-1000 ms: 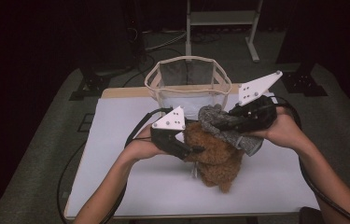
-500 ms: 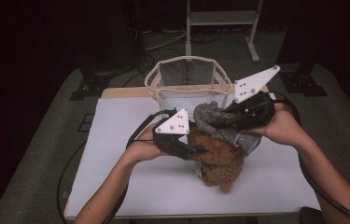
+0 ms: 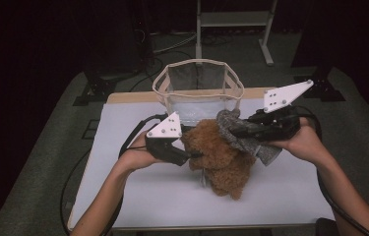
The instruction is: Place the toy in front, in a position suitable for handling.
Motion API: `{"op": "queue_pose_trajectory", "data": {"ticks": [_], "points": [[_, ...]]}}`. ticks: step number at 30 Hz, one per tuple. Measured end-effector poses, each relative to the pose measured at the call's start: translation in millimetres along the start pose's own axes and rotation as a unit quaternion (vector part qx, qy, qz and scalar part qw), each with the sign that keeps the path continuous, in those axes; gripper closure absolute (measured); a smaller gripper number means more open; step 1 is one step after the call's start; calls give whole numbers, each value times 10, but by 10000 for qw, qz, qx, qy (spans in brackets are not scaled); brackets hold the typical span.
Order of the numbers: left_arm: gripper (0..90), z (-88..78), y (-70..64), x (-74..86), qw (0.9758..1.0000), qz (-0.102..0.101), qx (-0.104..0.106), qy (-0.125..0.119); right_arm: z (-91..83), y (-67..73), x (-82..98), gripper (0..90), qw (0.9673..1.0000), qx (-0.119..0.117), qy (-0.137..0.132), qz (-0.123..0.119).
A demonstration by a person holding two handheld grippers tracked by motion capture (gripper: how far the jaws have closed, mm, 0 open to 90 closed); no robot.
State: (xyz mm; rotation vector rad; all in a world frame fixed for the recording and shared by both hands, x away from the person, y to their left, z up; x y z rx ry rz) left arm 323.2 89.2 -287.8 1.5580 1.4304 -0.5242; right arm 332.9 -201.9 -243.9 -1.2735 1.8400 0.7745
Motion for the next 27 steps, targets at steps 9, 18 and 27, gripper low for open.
{"op": "queue_pose_trajectory", "data": {"ticks": [9, 18, 27], "points": [[281, -257, -88, 230, 10000, 33, -33, 36, 404, -14, 16, 737, 9988, -381, -304, 66], [267, -367, -125, 451, 9997, -128, -144, 147, 809, -23, 67, 736, 9982, -569, -166, 91], [268, -416, -125, 813, 9980, -486, -346, 188, 1178, -157, 357, 736, 9973, -587, 182, 393]]}}
Point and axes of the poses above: each handheld gripper's, and its own axes: z roughly forward along the jaws, x roughly out of its underside, y roughly to its left, the point moved 1 cm from there along z, roughly forward along the jaws, and after that the axes turned 9 degrees about z, right-handed, at the moved point
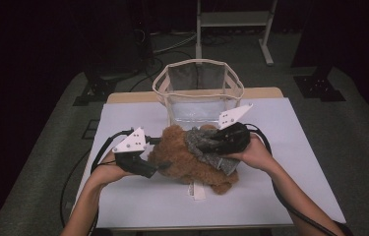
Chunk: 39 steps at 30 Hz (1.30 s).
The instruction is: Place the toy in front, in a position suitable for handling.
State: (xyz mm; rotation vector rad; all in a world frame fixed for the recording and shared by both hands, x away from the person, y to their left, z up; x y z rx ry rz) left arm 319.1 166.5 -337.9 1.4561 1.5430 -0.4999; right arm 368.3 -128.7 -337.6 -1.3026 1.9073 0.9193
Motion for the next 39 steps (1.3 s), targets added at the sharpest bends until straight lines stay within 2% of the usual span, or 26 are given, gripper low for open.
{"op": "queue_pose_trajectory", "data": {"ticks": [2, 4, 8, 11, 12, 13, 15, 17, 20, 24, 28, 32, 35, 39], "points": [[268, 0, -5, 76, 10000, -47, -41, 3, 54, -30, 52, 736, 9999, -49, -39, 79], [268, -24, -16, 115, 9999, -5, -123, 16, 84, -35, 75, 736, 9999, -63, -56, 86], [261, -71, -52, 98, 9992, 271, -265, 95, 107, -16, 69, 735, 10000, -29, -36, 35], [253, -100, -82, 38, 9984, 475, -305, -79, 123, -6, 70, 733, 10000, -4, 17, 12], [253, -98, -97, 15, 9983, 521, -240, -138, 131, -2, 74, 732, 10000, 0, 46, 14], [254, -87, -102, 8, 9983, 549, -174, -101, 153, 5, 84, 731, 10000, -10, 78, -2], [255, -25, -113, 29, 9979, 604, -130, 167, 188, 16, 98, 729, 9999, -5, 142, -33], [255, 36, -110, 101, 9979, 576, -66, 306, 205, 22, 109, 729, 9998, 7, 164, -67], [255, 46, -72, 222, 9987, 388, -117, 319, 205, 13, 137, 727, 9998, 29, 190, -45], [258, 46, -34, 360, 9981, 269, -170, 531, 165, -7, 173, 724, 9998, 76, 202, -22], [256, 40, 5, 439, 9986, 105, -161, 500, 102, -38, 234, 716, 9998, 110, 134, 105], [252, 24, 4, 365, 9989, 177, -139, 410, 38, -42, 260, 706, 9996, 174, 175, 144], [252, 37, -19, 266, 9985, 350, -85, 401, -4, -47, 278, 706, 9995, 222, 219, 111], [242, 117, -65, 164, 9977, 547, 58, 389, -74, -68, 337, 706, 9992, 278, 197, 230]]}}
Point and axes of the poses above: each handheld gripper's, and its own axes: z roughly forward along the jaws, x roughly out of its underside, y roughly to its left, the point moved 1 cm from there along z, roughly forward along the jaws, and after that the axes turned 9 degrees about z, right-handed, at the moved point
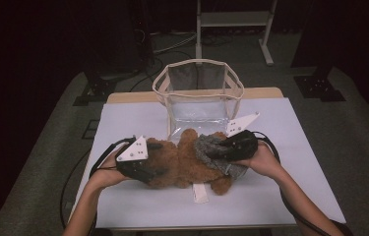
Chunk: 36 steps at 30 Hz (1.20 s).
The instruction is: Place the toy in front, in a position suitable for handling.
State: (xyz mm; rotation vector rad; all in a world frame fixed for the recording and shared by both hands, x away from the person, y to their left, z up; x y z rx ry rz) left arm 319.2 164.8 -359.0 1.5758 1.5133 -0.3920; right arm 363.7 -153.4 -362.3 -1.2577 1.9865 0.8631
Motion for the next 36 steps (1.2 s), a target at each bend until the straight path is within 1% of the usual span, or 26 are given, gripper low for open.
{"op": "queue_pose_trajectory", "data": {"ticks": [1, 2, 4, 7, 8, 9, 10, 12, 14, 16, 17, 18, 21, 22, 23, 24, 26, 27, 28, 29, 32, 36], "points": [[240, 34, -13, -26, 9999, 74, 79, 19, -14, -11, 11, 707, 10000, 10, -28, -5], [240, 56, -21, -35, 9999, 116, 101, 58, -29, -15, 23, 708, 10000, 26, -34, 12], [240, 116, -29, -23, 9993, 212, 100, 274, -48, -17, 34, 709, 10000, 50, -33, 20], [244, 139, -2, 54, 9986, 215, 0, 480, -91, -32, 59, 710, 10000, 80, -36, 45], [246, 145, 19, 106, 9978, 189, -79, 632, -107, -37, 68, 711, 9999, 90, -60, 81], [246, 153, 33, 149, 9972, 139, -143, 716, -127, -49, 79, 712, 9999, 90, -86, 113], [245, 152, 49, 181, 9973, 113, -168, 703, -133, -63, 89, 711, 9998, 96, -101, 125], [244, 149, 64, 190, 9987, -52, -164, 475, -122, -77, 100, 711, 9997, 108, -104, 174], [230, 169, 53, 151, 9989, -11, -140, 444, -70, -84, 99, 712, 9997, 100, -93, 197], [213, 214, 43, 110, 9988, 81, -76, 478, -33, -95, 93, 712, 9997, 75, -81, 209], [204, 257, 40, 87, 9985, 146, -36, 529, -14, -100, 87, 712, 9997, 63, -81, 216], [195, 285, 38, 77, 9983, 164, -6, 565, 2, -104, 82, 712, 9997, 61, -85, 216], [184, 419, 52, 72, 9965, 242, 29, 800, 16, -100, 81, 712, 9997, 48, -73, 241], [177, 448, 48, 72, 9961, 276, -5, 840, 18, -102, 85, 711, 9997, 44, -81, 233], [178, 495, 46, 68, 9948, 374, -82, 949, 19, -103, 89, 712, 9997, 43, -87, 240], [185, 531, 39, 60, 9940, 398, -114, 1012, 19, -109, 94, 711, 9996, 49, -86, 256], [236, 565, 45, 38, 9928, 449, -215, 1090, 27, -118, 100, 711, 9996, 48, -94, 265], [283, 565, 45, 38, 9928, 449, -215, 1090, 34, -123, 104, 712, 9996, 80, -95, 272], [337, 567, 58, 23, 9923, 493, -258, 1106, 34, -132, 107, 712, 9995, 79, -103, 296], [374, 565, 65, 20, 9924, 502, -277, 1090, 35, -140, 108, 712, 9994, 79, -121, 304], [475, 540, 82, 22, 9936, 472, -277, 988, 34, -155, 108, 711, 9992, 94, -180, 333], [515, 497, 87, 37, 9958, 357, -219, 814, 23, -151, 96, 711, 9993, 88, -192, 322]]}}
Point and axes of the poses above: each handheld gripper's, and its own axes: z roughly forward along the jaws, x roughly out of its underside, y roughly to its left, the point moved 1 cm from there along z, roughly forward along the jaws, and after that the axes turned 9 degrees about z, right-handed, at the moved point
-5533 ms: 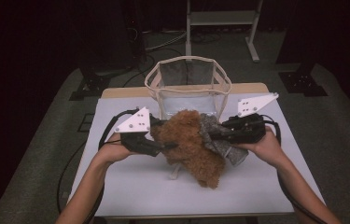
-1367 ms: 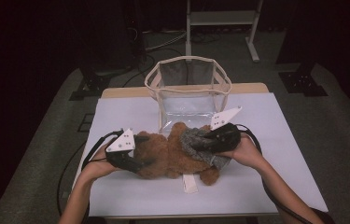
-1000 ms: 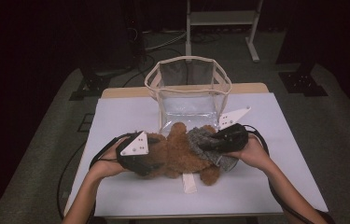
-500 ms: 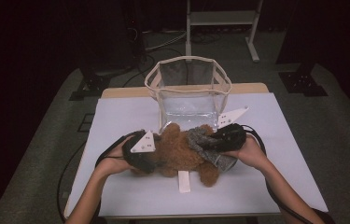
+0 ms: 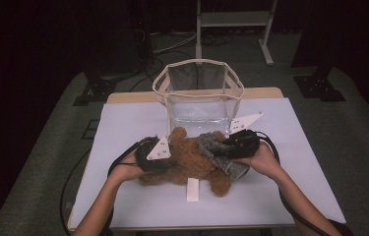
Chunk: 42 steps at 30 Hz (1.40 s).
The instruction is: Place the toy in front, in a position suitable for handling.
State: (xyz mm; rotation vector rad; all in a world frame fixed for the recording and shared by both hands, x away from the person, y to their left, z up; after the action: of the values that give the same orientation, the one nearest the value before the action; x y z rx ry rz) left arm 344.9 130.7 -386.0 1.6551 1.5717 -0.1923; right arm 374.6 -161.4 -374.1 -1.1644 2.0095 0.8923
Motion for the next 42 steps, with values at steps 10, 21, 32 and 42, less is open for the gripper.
{"op": "queue_pose_trajectory", "data": {"ticks": [10, 21, 32, 42], "points": [[552, -137, -54, -49, 9990, -69, 295, -323, -75, 105, -61, 711, 9999, -56, 54, -105], [502, -163, -14, -3, 9971, -300, 370, -597, -72, 79, -25, 709, 9999, -110, 26, -51], [346, -148, -59, -136, 9964, -100, 458, -712, -103, 30, 34, 709, 10000, -81, -23, 50], [328, -129, -48, -170, 9958, -133, 541, -729, -110, 22, 40, 709, 10000, -72, -11, 62]]}}
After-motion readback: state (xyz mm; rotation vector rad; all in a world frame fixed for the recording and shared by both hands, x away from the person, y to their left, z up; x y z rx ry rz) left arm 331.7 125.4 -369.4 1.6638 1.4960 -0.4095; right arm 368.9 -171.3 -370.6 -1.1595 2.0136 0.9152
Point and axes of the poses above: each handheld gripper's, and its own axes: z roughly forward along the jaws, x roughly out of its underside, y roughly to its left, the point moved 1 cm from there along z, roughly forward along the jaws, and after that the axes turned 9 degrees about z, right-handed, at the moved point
